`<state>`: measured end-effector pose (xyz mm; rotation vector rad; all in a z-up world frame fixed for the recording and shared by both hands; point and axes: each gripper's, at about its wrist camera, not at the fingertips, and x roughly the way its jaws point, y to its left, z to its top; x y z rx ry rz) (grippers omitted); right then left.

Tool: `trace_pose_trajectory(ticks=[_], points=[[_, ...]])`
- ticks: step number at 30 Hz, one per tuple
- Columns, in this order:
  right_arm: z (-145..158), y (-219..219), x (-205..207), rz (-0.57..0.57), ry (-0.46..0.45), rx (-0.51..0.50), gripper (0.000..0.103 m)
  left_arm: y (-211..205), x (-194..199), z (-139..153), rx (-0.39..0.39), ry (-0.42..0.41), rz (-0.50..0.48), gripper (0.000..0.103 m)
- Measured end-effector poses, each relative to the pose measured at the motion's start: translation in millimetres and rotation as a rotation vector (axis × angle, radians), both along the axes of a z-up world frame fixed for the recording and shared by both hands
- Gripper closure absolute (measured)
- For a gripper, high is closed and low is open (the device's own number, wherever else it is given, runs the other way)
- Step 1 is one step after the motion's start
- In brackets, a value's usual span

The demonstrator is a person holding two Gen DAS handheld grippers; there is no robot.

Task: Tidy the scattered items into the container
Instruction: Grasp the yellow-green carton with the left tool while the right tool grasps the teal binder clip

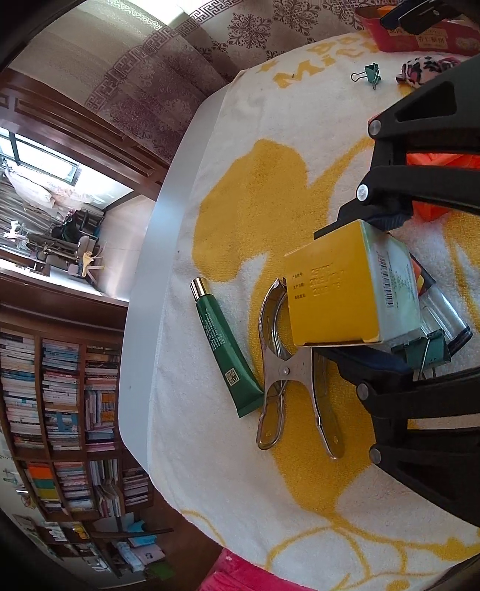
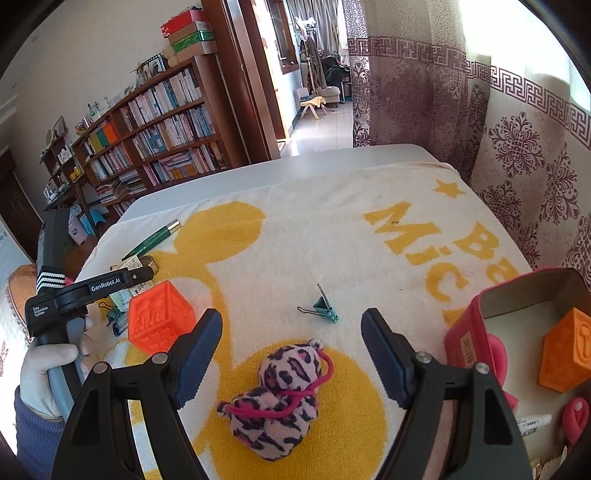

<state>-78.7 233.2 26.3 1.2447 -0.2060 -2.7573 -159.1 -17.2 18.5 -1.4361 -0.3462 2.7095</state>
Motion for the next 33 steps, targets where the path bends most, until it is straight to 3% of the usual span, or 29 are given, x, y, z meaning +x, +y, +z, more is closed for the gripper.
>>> trace_pose_trajectory(ticks=[6, 13, 16, 24, 33], points=[[-22.4, -7.7, -31.6, -0.013, -0.057, 0.105, 0.023, 1.9, 5.2, 11.3, -0.012, 0.041, -0.012, 0.057], [-52.3, 2.6, -55.8, -0.037, -0.189, 0.108, 0.063, -4.1, 4.1, 13.2, 0.009, 0.037, -0.001, 0.057], [-53.6, -2.6, -50.9, -0.028, -0.171, 0.163, 0.070, -10.3, 6.6, 18.6, 0.022, 0.049, 0.012, 0.057], [-25.4, -5.4, -25.3, -0.041, -0.064, 0.167, 0.070, -15.0, 10.4, 30.8, 0.047, 0.070, 0.019, 0.057], [14.8, 11.1, 24.6, -0.105, 0.046, 0.075, 0.070, -10.1, 17.4, 42.6, 0.060, 0.097, 0.006, 0.057]])
